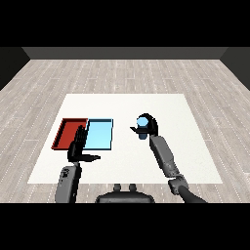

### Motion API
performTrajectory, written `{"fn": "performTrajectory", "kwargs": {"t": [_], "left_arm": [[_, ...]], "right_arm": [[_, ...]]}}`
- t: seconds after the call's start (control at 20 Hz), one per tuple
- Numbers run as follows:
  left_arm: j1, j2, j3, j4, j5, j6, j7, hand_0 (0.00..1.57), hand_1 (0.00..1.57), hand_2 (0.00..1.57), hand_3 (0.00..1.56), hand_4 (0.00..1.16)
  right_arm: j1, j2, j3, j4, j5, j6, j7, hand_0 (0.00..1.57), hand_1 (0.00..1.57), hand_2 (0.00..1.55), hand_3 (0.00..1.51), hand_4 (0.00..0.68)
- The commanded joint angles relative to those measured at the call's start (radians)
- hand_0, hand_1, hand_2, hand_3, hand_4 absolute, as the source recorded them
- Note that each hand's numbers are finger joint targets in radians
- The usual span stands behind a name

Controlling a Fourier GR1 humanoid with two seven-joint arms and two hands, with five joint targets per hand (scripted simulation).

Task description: Pick the blue can and put it in the blue box

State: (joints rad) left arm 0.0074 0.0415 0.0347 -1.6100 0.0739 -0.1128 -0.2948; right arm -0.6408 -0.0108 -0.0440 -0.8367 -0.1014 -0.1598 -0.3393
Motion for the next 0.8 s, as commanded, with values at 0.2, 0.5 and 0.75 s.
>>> {"fn": "performTrajectory", "kwargs": {"t": [0.2, 0.5, 0.75], "left_arm": [[-0.035, -0.035, -0.047, 0.044, 0.062, -0.049, 0.086, 0.00, 0.00, 0.00, 0.00, 0.00], [-0.071, -0.041, -0.103, 0.037, 0.076, 0.005, 0.121, 0.00, 0.00, 0.00, 0.00, 0.00], [-0.042, -0.041, -0.227, 0.024, 0.165, 0.065, 0.134, 0.00, 0.00, 0.00, 0.00, 0.00]], "right_arm": [[-0.041, 0.011, 0.131, -0.089, -0.063, -0.061, -0.014, 1.47, 1.47, 1.45, 1.43, 0.635], [0.121, 0.011, 0.152, -0.353, 0.008, -0.029, 0.119, 1.50, 1.50, 1.47, 1.44, 0.636], [0.203, 0.011, 0.201, -0.490, 0.025, -0.045, 0.178, 1.49, 1.49, 1.47, 1.44, 0.631]]}}
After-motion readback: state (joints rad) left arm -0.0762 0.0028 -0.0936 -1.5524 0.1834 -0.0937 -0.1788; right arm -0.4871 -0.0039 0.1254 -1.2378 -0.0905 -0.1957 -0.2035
